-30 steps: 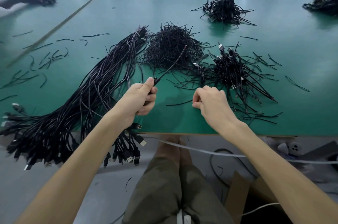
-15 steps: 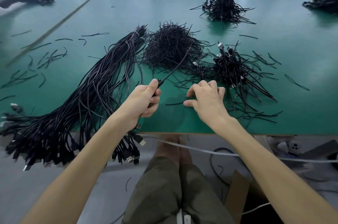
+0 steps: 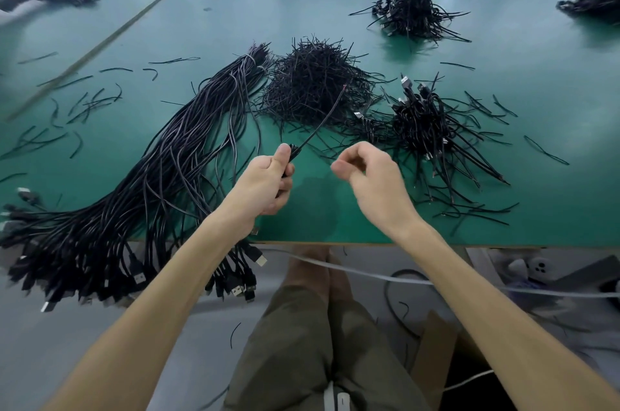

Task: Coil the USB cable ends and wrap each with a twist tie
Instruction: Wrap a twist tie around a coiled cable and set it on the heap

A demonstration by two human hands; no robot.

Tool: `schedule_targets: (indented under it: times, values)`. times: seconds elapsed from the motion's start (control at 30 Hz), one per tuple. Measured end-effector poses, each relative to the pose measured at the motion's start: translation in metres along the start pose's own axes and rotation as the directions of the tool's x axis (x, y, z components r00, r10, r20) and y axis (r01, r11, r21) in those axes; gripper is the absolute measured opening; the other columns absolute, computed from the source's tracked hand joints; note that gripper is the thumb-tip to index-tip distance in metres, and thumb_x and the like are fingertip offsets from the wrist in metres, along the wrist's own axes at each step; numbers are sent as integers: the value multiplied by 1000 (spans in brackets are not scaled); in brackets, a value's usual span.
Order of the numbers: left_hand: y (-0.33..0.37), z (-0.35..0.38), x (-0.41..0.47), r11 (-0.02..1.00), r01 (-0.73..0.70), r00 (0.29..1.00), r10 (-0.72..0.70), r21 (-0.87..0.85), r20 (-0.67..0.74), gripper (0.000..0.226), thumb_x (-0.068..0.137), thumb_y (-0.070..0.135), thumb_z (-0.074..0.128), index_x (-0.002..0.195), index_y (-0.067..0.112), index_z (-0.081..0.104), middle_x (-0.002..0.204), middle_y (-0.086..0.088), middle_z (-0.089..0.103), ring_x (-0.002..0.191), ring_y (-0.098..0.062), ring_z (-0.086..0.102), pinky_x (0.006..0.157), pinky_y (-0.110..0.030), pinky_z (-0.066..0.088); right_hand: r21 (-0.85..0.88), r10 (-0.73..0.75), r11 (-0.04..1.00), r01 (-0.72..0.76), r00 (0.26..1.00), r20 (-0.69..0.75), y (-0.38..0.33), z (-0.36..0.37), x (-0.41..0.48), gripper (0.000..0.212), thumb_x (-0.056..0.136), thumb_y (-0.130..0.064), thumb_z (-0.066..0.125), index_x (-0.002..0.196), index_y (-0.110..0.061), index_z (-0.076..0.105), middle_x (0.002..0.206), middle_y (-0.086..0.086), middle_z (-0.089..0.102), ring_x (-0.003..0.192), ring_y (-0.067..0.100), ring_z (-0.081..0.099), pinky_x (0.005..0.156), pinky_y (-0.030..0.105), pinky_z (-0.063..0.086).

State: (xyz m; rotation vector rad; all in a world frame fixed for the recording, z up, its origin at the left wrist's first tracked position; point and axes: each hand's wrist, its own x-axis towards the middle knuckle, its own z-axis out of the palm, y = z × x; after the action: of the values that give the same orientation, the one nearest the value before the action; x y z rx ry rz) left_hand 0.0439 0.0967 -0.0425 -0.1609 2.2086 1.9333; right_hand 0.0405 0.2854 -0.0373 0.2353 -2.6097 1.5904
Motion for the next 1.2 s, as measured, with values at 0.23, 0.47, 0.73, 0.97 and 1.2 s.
schedule_targets:
  times: [0.23,0.47,0.73,0.97,1.2]
  values:
    - [4,1,-1,996,-88,985,85,14,149,48,107,54,30,78,18,42,61,2,28,41,-13,24,40,-19,18,399,205,891,-215,976,69,-15,29,-11,18,95,-21,71,102,-6,64,89,8,67,74,10,55,73,22,48]
    - [6,-10,-7,992,-107,977,94,62,193,50,107,55,30,80,16,44,61,3,29,45,-13,23,45,-27,14,471,228,844,-256,967,118,-20,29,-14,21,93,-22,73,106,-9,63,84,4,68,65,6,52,64,19,41]
    - [13,-5,-12,981,-132,973,101,139,208,55,109,53,26,78,11,43,59,3,27,45,-15,21,48,-31,12,461,199,850,-256,965,169,-18,26,-14,27,91,-24,76,110,-13,60,76,-1,70,68,12,51,69,26,41]
    - [11,-11,-14,997,-70,959,57,38,278,49,109,46,35,72,21,53,60,3,26,45,-13,18,39,-18,15,533,-24,836,-133,960,278,-10,17,-13,47,89,-14,77,129,-23,54,79,15,57,72,23,50,65,29,42]
    - [15,-6,-19,995,-69,972,50,75,230,55,108,37,35,60,26,60,53,5,24,42,-13,16,39,-16,14,377,-104,925,-47,924,369,-11,8,-7,35,90,-22,76,123,-20,67,71,0,66,69,21,54,63,26,47]
